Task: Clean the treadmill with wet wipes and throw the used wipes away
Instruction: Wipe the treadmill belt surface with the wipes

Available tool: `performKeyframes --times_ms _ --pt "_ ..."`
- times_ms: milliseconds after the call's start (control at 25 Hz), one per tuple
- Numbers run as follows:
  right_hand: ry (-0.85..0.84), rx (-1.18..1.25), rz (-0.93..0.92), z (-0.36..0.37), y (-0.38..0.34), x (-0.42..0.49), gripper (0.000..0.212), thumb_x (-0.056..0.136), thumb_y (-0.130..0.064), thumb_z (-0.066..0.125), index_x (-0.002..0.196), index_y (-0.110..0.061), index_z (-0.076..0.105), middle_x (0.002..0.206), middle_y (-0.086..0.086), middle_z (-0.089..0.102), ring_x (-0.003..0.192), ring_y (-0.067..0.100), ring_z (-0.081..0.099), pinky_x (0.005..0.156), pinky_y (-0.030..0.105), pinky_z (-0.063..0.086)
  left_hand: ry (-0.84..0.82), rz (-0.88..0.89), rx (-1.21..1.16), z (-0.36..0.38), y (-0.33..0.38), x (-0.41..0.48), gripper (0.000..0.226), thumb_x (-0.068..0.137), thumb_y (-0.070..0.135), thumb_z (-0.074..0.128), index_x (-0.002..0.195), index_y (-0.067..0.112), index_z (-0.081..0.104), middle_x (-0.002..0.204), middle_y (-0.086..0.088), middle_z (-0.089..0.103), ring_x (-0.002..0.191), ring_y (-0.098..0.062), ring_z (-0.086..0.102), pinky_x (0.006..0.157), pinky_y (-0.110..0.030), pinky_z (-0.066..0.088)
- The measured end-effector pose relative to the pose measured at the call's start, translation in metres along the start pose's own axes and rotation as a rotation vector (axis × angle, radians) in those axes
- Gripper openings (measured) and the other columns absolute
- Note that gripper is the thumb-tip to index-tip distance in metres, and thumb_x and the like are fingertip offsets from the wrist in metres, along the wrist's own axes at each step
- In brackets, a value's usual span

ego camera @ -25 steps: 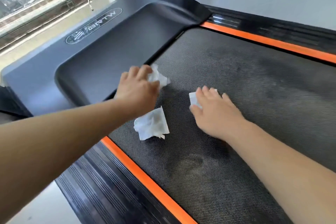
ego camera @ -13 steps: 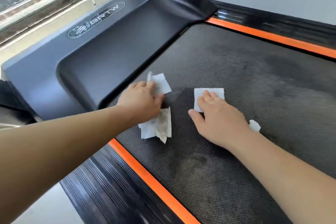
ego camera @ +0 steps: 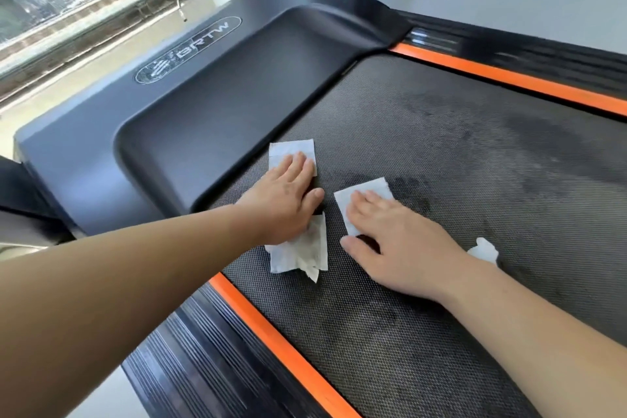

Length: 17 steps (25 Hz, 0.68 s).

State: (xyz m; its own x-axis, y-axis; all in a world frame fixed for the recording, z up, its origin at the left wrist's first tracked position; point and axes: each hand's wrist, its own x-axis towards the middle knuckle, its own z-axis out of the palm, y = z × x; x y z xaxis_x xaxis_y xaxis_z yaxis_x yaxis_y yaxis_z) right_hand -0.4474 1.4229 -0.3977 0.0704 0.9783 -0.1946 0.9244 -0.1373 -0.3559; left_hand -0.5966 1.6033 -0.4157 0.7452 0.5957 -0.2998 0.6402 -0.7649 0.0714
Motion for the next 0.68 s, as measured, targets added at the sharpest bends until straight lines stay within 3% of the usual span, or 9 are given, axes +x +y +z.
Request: performKeyframes --times_ms 80,160,240,320,400,480,600,680 --pt "-0.028 0.021 0.075 -0.004 0.006 0.011 0.067 0.105 -0.057 0.024 0.162 -0.023 0.021 0.170 -0.009 0.006 0.155 0.004 0.001 0.123 0.025 -0.001 0.026 -0.061 -0.002 -0.003 -0.005 0.020 0.071 0.106 0.052 0.020 0.163 0.012 0.005 0.171 -0.013 -0.002 0.157 -0.027 -0.007 0.128 -0.042 0.001" --pt "-0.026 0.042 0.233 -0.008 0.015 0.029 0.066 0.106 -0.053 0.015 0.163 -0.019 0.013 0.171 -0.004 0.000 0.156 0.008 -0.003 0.126 0.030 -0.003 0.070 -0.015 -0.006 -0.007 0.001 0.023 0.071 0.104 0.053 0.016 0.162 0.011 0.008 0.170 -0.016 0.001 0.158 -0.028 -0.005 0.128 -0.040 -0.002" --pt "-0.005 0.013 0.328 -0.008 0.019 0.041 0.066 0.106 -0.048 0.012 0.163 -0.016 0.009 0.171 0.001 -0.002 0.157 0.011 -0.004 0.127 0.034 -0.002 0.055 0.250 0.034 -0.001 0.017 0.002 0.070 0.106 0.051 0.016 0.163 0.011 0.010 0.170 -0.009 0.000 0.158 -0.023 -0.005 0.125 -0.030 -0.013" --pt "-0.011 -0.039 0.290 -0.004 0.009 0.034 0.067 0.104 -0.044 0.016 0.163 -0.013 0.011 0.171 0.004 0.001 0.157 0.013 -0.002 0.128 0.035 0.000 0.029 0.430 0.082 0.006 0.024 -0.024 0.071 0.104 0.052 0.013 0.164 0.014 0.006 0.169 -0.003 -0.003 0.157 -0.017 -0.009 0.124 -0.026 -0.013" --pt "-0.019 -0.042 0.168 0.002 -0.011 0.019 0.067 0.103 -0.042 0.021 0.163 -0.013 0.014 0.171 0.003 0.003 0.157 0.012 -0.001 0.128 0.033 0.001 0.062 0.317 0.094 -0.001 0.010 -0.017 0.071 0.103 0.053 0.010 0.164 0.015 0.003 0.170 -0.006 -0.004 0.157 -0.016 -0.011 0.126 -0.029 -0.010" --pt "-0.026 -0.037 0.100 0.006 -0.018 0.012 0.066 0.103 -0.045 0.023 0.162 -0.015 0.017 0.171 0.000 0.005 0.157 0.011 0.001 0.128 0.033 0.001 0.062 0.166 0.031 -0.011 0.005 -0.009 0.068 0.107 0.049 0.014 0.163 0.012 0.003 0.171 -0.008 -0.003 0.156 -0.016 -0.012 0.121 -0.023 -0.016" --pt "0.000 -0.084 0.226 0.005 -0.001 0.019 0.070 0.101 -0.049 0.012 0.163 -0.014 0.014 0.171 0.004 0.006 0.157 0.015 0.003 0.128 0.038 0.005 0.065 0.406 0.028 -0.002 0.020 -0.019 0.074 0.102 0.053 0.009 0.163 0.011 0.009 0.171 -0.008 0.003 0.157 -0.017 -0.008 0.122 -0.023 -0.015" --pt "-0.011 -0.096 0.380 -0.002 0.020 0.032 0.069 0.102 -0.047 0.010 0.163 -0.013 0.009 0.171 0.006 0.001 0.157 0.017 0.000 0.128 0.039 0.003 0.052 0.360 0.056 -0.002 0.014 -0.011 0.067 0.107 0.050 0.014 0.164 0.016 0.002 0.171 -0.005 -0.005 0.156 -0.014 -0.012 0.121 -0.023 -0.017"
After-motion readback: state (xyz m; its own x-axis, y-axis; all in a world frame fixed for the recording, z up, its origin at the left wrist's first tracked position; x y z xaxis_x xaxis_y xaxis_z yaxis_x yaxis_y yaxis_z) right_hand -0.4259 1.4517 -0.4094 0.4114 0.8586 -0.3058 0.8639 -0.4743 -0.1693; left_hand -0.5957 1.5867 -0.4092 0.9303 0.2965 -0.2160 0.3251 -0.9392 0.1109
